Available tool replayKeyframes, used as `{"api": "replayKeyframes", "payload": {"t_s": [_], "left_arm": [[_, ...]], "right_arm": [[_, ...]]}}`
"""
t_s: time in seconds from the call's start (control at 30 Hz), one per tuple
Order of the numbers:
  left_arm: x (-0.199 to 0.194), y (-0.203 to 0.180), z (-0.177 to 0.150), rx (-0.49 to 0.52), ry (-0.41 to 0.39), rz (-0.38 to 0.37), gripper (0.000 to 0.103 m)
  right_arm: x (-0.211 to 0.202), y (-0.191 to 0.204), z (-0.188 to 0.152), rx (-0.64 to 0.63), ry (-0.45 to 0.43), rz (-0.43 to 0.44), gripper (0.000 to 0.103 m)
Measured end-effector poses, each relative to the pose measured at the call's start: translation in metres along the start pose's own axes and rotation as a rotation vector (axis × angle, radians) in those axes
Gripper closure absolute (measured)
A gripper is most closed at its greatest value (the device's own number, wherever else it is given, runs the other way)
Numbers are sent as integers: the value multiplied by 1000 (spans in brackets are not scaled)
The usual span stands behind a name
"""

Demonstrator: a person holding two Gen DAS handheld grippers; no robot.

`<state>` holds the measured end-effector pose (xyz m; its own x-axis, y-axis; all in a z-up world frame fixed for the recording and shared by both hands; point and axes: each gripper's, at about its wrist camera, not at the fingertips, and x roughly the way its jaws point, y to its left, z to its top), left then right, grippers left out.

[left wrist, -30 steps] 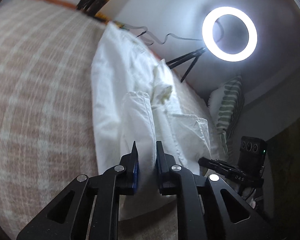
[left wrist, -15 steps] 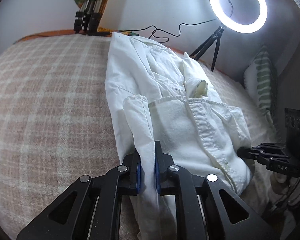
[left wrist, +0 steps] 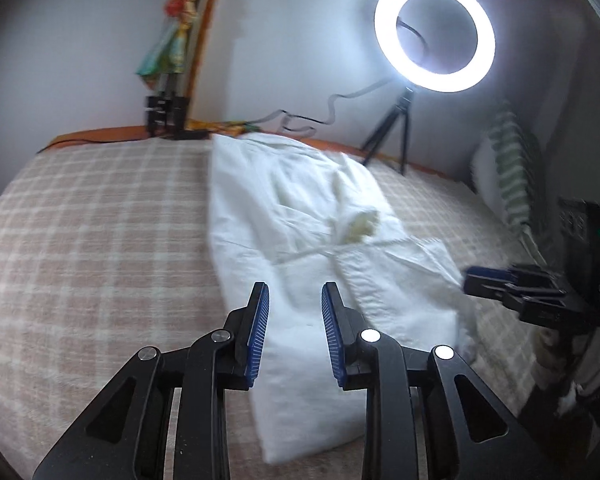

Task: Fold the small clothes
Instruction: 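Move both tools along the shirt to the collar end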

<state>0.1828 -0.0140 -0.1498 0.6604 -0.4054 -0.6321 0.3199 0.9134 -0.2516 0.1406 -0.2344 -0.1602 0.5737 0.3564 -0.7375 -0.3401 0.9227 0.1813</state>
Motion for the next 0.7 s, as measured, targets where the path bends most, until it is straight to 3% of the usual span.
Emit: {"api": "replayKeyframes", "payload": {"t_s": [0.17,0.33,0.57,0.7], "left_arm": [[27,-15,-8,64,81,4,78],[48,-1,-17,71,142,79,78],[43,14,-13,28,124,57,78],[23,25,11,-28,64,18,78]], "right_arm": [[33,9,8,-74,59,-2,77],[65,-6,16,-67,106,-25,81],[75,-16,19,-85,126,-11,81],[60,-28,30,-36,87,58,80]]}}
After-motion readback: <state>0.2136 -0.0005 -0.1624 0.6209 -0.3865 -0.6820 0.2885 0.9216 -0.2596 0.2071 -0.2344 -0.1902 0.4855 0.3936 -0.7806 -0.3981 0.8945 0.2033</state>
